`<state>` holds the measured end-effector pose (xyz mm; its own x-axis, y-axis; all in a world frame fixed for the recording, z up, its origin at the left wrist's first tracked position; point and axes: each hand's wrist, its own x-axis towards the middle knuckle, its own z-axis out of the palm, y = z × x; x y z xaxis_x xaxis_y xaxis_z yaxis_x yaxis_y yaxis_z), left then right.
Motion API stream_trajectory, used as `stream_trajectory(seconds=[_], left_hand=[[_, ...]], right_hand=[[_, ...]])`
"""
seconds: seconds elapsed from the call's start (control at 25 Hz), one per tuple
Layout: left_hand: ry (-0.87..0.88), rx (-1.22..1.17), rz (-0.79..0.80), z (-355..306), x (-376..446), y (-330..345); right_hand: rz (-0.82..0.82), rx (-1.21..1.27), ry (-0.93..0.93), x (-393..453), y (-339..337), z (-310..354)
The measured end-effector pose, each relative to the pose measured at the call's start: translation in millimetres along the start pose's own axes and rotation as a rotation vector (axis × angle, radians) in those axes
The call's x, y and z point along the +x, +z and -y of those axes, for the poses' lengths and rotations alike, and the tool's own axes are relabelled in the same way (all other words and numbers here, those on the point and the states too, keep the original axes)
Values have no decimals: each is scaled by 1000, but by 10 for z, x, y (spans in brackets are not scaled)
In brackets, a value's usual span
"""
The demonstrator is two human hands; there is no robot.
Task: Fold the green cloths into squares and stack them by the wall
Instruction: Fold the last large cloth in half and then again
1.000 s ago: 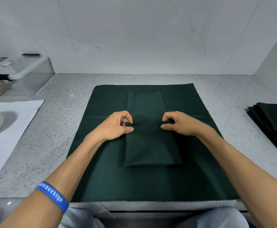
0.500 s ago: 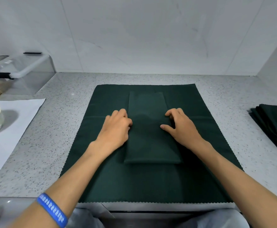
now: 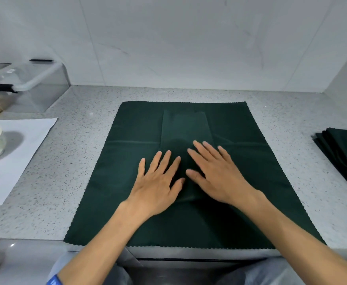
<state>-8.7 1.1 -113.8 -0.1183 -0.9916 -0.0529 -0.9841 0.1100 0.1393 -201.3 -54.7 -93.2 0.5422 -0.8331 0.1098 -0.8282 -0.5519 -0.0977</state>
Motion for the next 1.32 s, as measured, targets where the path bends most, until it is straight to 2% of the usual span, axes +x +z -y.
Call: stream_trajectory(seconds=[0.08,0.16,0.28,0.36,0.44,0.52,0.6,0.68,0.8,0.88,0.96,1.04,1.12,1.2,1.32], left_hand=[[-18,0,48,58,18,-28],[-16,-22,80,122,14,-55],[9,-75,102,277,14,-112],[45,-68,81,442,-23,-176],[209,28,-39,566,-87,-217],[385,59,-66,598,-131,-253],[415,-34,56,589,-145,-289],[378,-128,127,591,-134,-287],[361,-177,80,592,-116,-234],[340,-176,29,556,-113,-192],[290,-181,-70,478,-99,-148],[274,-117,-167,380,-69,-86],[277,-21,-172,295,-65,-42],[314,-46,-166,287,-166,-78],[421,-176,-98,350,-612,-167]], right_hand=[[213,25,69,-89,88,-63],[221,61,102,-132,113,-185],[234,76,8,-231,34,-356],[326,110,-72,-296,-63,-488],[430,110,-136,-340,-162,-565],[454,68,-178,-360,-208,-594],[423,38,-183,-379,-222,-582],[283,43,-216,-422,-171,-524],[-96,131,-322,-553,-25,-354],[-234,189,-320,-607,99,-281],[-259,220,-219,-588,150,-264],[-216,196,-123,-579,168,-273],[-157,115,-104,-644,171,-210],[-123,48,-148,-818,104,-95],[-161,10,-313,-1206,-22,19]])
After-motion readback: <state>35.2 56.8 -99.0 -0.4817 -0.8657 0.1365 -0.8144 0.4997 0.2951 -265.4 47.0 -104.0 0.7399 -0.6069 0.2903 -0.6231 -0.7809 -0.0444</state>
